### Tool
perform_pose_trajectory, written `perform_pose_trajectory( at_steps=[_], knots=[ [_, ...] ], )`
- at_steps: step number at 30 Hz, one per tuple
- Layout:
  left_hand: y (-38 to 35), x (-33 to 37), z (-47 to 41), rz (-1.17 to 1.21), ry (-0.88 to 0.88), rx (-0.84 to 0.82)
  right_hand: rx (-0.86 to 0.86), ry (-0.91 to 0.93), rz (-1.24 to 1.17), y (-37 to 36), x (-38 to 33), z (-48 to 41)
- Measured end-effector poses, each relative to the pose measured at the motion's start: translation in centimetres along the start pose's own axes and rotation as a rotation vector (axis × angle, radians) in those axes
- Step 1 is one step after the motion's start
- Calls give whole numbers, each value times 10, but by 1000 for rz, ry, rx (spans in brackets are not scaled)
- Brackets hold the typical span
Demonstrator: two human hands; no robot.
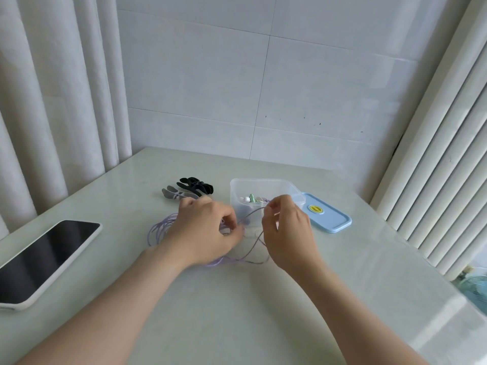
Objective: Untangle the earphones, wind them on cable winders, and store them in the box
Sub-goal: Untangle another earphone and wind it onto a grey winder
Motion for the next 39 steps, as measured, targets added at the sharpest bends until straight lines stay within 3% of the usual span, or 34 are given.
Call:
perform_pose_trajectory(
  at_steps=[3, 7, 14, 18, 20, 25, 29, 32, 36, 39],
  knots=[
    [-2, 0, 1, -47, -23, 25, 69, -133, -316, 6, 3, 0],
    [-4, -4, 3, -41, 39, -9, -24, -282, -770, 5, -8, 6],
    [0, -13, 2, -74, 154, 37, -97, -293, -829, 14, -17, 4],
    [-2, -17, 3, -100, 183, 20, -95, -193, -530, 23, -21, 5],
    [-3, -16, 3, -65, 169, -6, -139, -233, -438, 19, -15, 7],
    [-15, -8, 3, -139, 65, -170, -144, -212, -119, 17, -2, 8],
    [-13, -13, 4, -148, 91, -121, -197, -72, 226, 15, -3, 8],
    [-9, -18, 4, -159, 133, -47, -344, 32, 448, 2, -2, 13],
    [0, -26, 1, -151, 206, 92, -416, 44, 390, -6, -1, 14],
    [9, -27, 2, -106, 193, 219, -295, 19, 214, 2, -6, 9]
  ],
)
Point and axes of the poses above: each hand's wrist, its own z-axis away from the middle knuckle, its own y-axis out of the back of the hand, x = y × z, the point moved 6 cm from there along -z, towards the middle knuckle, and after that the axes turned 2 degrees about y, right-handed, at the moved point
